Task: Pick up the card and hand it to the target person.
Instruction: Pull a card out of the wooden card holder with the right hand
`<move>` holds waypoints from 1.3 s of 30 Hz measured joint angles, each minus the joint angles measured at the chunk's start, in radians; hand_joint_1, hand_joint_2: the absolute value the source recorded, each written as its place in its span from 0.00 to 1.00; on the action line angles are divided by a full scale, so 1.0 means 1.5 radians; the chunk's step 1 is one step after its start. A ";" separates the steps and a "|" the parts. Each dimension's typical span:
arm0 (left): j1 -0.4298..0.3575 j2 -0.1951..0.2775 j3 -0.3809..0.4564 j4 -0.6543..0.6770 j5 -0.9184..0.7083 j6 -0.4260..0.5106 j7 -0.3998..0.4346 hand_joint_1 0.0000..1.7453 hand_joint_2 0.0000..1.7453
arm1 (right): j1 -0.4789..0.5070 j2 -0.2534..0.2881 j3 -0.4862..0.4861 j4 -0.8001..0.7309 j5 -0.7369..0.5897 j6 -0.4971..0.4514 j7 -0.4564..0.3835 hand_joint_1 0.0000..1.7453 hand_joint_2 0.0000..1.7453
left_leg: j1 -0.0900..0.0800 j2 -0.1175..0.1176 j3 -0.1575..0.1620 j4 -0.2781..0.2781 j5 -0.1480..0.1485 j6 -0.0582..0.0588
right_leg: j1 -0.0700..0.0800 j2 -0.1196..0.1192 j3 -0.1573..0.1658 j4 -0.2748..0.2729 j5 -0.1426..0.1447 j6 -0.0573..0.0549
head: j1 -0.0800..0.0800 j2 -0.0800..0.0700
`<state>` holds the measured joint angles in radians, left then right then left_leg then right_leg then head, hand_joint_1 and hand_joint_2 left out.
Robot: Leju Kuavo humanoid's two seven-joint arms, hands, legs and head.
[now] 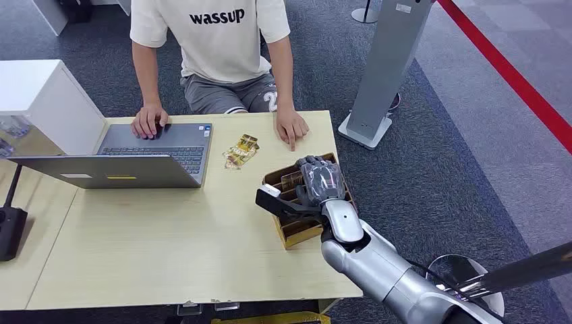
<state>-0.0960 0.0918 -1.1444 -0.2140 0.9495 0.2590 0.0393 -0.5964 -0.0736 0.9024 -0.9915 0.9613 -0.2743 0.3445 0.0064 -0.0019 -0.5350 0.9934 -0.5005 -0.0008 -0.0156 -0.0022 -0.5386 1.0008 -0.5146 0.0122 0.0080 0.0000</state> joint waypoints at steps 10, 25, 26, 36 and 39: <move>0.000 0.000 0.000 0.000 0.001 -0.001 0.000 0.00 1.00 | -0.008 0.004 -0.001 0.012 -0.002 -0.002 -0.004 0.35 1.00 | 0.000 0.000 0.000 0.000 0.000 0.000 | 0.000 0.000 0.000 0.000 0.000 0.000 | 0.001 0.000; 0.000 0.000 0.000 0.000 0.001 -0.001 0.001 0.00 1.00 | -0.009 0.012 -0.001 0.029 -0.005 -0.001 -0.010 0.58 1.00 | 0.000 0.000 0.000 0.000 0.000 0.000 | 0.000 0.000 0.000 0.000 0.000 0.000 | 0.001 0.000; 0.000 0.000 0.000 0.000 0.001 -0.001 0.001 0.00 1.00 | -0.009 0.012 -0.001 0.030 -0.005 -0.001 -0.010 0.58 1.00 | 0.000 0.000 0.000 0.000 0.000 0.000 | 0.000 0.000 0.000 0.000 0.000 0.000 | 0.001 0.000; 0.000 0.000 0.000 0.000 0.001 -0.002 0.001 0.00 1.00 | -0.009 0.016 -0.001 0.032 -0.006 0.002 -0.012 0.76 1.00 | 0.000 0.000 0.000 0.000 0.000 0.000 | 0.000 0.000 0.000 0.000 0.000 0.000 | 0.000 0.000; 0.000 0.000 0.000 0.000 0.001 -0.002 0.001 0.00 0.50 | -0.009 0.016 -0.001 0.031 -0.006 0.004 -0.012 0.85 1.00 | 0.000 0.000 0.000 0.000 0.000 0.000 | 0.000 0.000 0.000 0.000 0.000 0.000 | 0.001 0.000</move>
<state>-0.0963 0.0917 -1.1446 -0.2140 0.9510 0.2564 0.0404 -0.6099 -0.0496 0.9014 -0.9442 0.9521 -0.2688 0.3269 0.0065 -0.0017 -0.5343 0.9934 -0.5005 -0.0008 -0.0156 -0.0020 -0.5383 1.0008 -0.5146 0.0122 0.0088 0.0000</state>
